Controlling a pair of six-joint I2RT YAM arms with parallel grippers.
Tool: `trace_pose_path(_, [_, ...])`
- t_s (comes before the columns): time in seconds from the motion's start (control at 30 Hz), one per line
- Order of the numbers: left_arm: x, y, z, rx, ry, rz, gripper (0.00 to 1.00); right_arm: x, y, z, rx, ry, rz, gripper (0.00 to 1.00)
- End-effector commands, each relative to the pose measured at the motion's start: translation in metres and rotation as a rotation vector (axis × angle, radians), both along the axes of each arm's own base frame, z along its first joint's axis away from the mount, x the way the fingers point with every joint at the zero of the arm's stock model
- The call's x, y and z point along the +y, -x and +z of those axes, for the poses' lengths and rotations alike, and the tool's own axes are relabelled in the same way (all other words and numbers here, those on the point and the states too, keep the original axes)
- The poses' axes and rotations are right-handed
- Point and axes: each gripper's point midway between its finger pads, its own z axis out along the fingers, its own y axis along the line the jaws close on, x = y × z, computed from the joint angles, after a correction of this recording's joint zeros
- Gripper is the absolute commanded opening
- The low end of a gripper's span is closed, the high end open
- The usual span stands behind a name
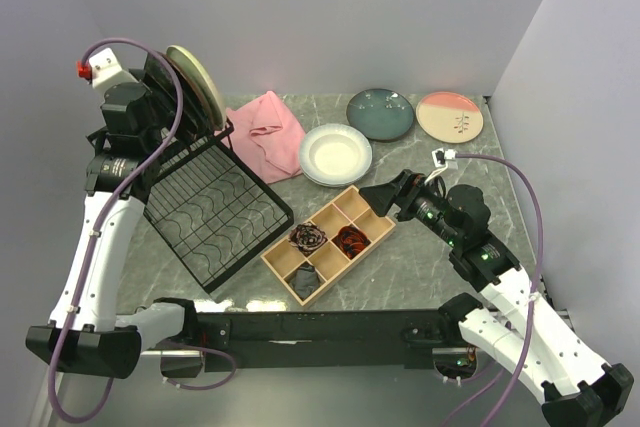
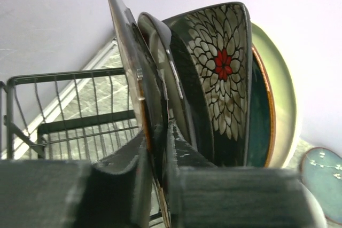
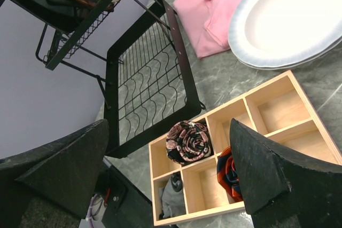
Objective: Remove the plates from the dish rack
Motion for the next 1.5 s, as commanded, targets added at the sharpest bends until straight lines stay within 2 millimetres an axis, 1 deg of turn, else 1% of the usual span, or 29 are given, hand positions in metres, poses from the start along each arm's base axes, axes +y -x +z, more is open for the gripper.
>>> trace_pose_path(0.0, [0.007,0.0,0.007,0.003,-0.024,0.028,0.06,-0.002,0.002,0.03,-0.084,-0.026,-0.007,1.0])
trace_pose_path(0.07, [0.006,0.0,0.014,-0.014,-0.022,0.023,0.01,-0.004,0.002,0.032,-0.092,-0.027,-0.013,1.0])
trace_pose_path(0.33, [0.005,-0.001,0.029,-0.024,-0.032,0.012,0.01,-0.002,0.002,0.029,-0.084,-0.02,-0.006,1.0])
trace_pose_path(0.47, [0.005,0.0,0.043,-0.041,-0.045,0.009,0.01,-0.004,0.002,0.032,-0.096,-0.025,-0.017,1.0])
trace_pose_path(0.63, [0.009,0.004,0.055,-0.049,-0.065,0.02,0.01,-0.003,0.001,0.03,-0.086,-0.02,-0.014,1.0])
trace_pose_path(0.83, [0.008,0.01,0.075,-0.101,-0.075,0.009,0.01,-0.005,0.0,0.031,-0.089,-0.019,-0.023,1.0])
trace_pose_path(1.13, [0.006,0.017,0.085,-0.145,-0.075,-0.004,0.01,-0.003,-0.001,0.029,-0.084,-0.019,-0.017,1.0])
trace_pose_path(1.33, [0.005,0.02,0.08,-0.145,-0.06,-0.011,0.01,-0.004,-0.001,0.03,-0.087,-0.02,-0.023,1.0])
trace_pose_path(1.47, [0.005,0.024,0.083,-0.162,-0.058,-0.015,0.01,-0.003,-0.002,0.029,-0.083,-0.017,-0.023,1.0])
